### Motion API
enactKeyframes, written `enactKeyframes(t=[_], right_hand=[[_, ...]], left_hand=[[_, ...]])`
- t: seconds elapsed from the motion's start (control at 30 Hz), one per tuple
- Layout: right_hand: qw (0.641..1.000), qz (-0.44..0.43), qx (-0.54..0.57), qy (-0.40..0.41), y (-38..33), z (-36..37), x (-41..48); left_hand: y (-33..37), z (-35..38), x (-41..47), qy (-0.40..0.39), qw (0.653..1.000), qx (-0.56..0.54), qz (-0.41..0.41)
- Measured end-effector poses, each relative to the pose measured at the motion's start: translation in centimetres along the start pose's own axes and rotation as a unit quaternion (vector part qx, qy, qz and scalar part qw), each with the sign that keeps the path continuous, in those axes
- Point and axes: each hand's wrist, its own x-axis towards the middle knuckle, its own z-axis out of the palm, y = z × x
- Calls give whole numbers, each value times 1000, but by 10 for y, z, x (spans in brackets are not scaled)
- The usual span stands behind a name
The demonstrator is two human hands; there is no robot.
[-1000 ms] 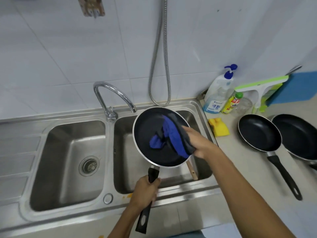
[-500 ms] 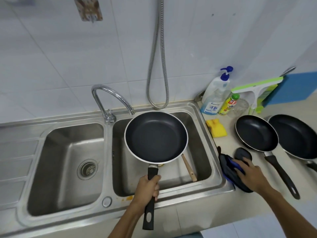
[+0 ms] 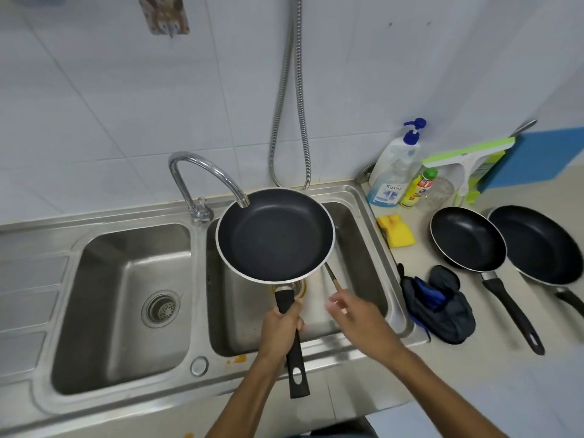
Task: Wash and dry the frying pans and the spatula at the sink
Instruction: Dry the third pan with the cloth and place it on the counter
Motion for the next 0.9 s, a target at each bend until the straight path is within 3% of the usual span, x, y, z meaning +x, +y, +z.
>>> enactKeyframes(t=[0.17, 0.3, 0.63, 0.9], right_hand=[[957, 153, 232, -84, -29, 58, -28], [907, 194, 359, -103, -33, 73, -42], [936, 180, 303, -13, -5, 83, -72], [945, 118, 304, 38, 50, 44, -121]], left_hand=[[-4, 12, -2, 10, 1000, -18, 5], [-15, 20, 0, 6, 1000, -17, 3], [-39, 48, -24, -7, 1000, 8, 5], [-45, 112, -67, -11, 999, 24, 46]])
